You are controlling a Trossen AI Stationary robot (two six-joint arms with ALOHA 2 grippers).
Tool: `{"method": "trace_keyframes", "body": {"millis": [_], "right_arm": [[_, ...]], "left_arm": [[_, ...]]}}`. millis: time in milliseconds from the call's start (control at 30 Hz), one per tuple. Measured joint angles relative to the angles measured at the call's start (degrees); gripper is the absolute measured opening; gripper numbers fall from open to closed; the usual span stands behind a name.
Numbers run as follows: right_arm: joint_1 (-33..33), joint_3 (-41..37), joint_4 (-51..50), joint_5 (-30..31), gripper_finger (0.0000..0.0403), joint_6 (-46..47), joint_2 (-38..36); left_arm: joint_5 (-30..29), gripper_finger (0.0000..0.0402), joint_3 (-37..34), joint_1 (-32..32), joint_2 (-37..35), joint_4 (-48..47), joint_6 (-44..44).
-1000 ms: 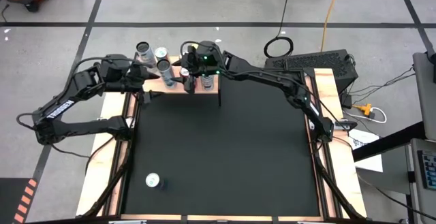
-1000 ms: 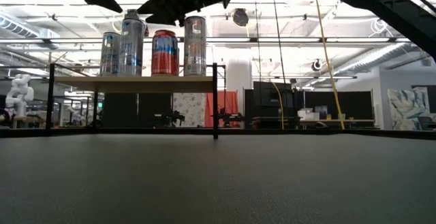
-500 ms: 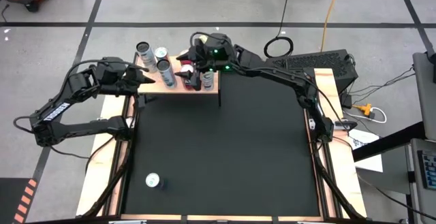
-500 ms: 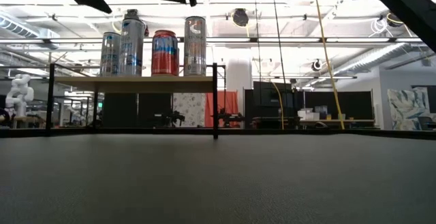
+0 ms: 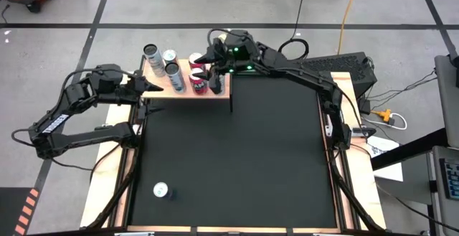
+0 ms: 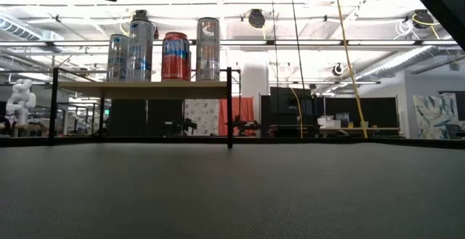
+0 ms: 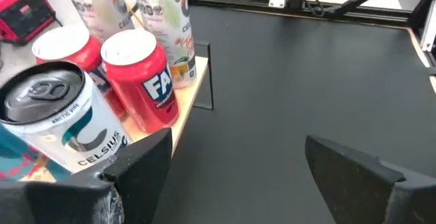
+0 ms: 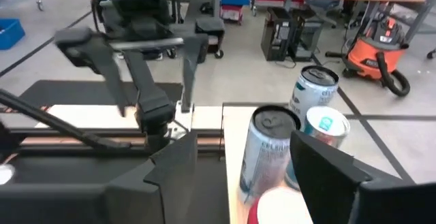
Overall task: Place canned beverage on shelf
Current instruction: Put the white-blue soda can aligned with the other white-blue soda can on the shelf
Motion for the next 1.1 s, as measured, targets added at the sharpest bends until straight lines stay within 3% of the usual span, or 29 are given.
{"method": "trace_keyframes", "body": {"millis": [233,633,867,1100], "right_arm": [[0.27,0.00,-6.90,-0.03,0.0219,0.03,-6.71],[0.46,0.02,-18.74,-0.23,0.0219,3.07,-16.96],[0.46,0.02,-26.10,-0.27,0.0219,3.07,-18.49],[0.78,0.02,-30.00,-0.25,0.0219,3.07,-17.31]], "left_arm": [[-1.21,0.0336,-5.23,0.00,0.50,3.95,-2.86],[-4.54,0.0336,-5.26,-0.01,1.93,17.14,-3.04],[-18.22,0.0336,-5.26,0.00,1.93,16.34,-1.32],[-22.99,0.0336,-5.24,0.00,1.93,16.26,-1.44]]}}
